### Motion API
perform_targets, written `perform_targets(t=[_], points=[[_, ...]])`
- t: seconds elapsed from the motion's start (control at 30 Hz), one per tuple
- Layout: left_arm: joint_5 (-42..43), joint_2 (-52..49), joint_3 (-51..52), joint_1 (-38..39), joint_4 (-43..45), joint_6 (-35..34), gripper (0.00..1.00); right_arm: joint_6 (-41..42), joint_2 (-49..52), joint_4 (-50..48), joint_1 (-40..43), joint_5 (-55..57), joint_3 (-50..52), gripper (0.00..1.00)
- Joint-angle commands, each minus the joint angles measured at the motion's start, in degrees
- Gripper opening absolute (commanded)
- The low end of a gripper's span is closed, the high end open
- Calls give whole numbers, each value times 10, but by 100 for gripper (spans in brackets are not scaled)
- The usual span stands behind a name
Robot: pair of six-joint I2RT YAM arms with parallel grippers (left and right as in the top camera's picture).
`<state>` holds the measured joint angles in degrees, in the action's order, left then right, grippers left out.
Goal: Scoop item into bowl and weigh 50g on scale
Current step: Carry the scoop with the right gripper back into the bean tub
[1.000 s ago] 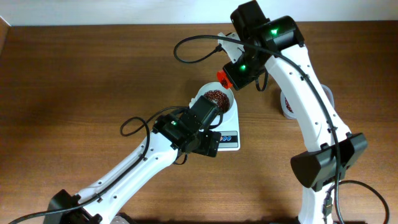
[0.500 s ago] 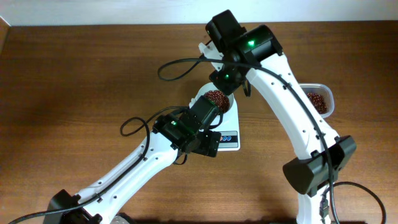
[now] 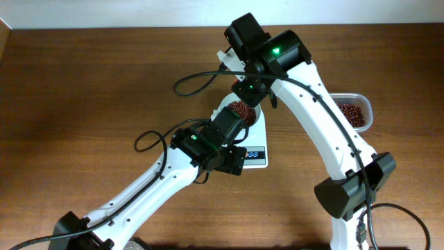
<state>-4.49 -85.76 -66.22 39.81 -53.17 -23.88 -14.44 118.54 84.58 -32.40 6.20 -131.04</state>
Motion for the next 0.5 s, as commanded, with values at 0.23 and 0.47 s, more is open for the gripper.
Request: perform_targets(t=[0.23,0.47], points=[[6,9,-11,3,-1,-9,99,62,-21,1,48,-60,-14,4],[6,9,-11,3,-1,-9,99,79,-21,44,154,-222,-14,4]])
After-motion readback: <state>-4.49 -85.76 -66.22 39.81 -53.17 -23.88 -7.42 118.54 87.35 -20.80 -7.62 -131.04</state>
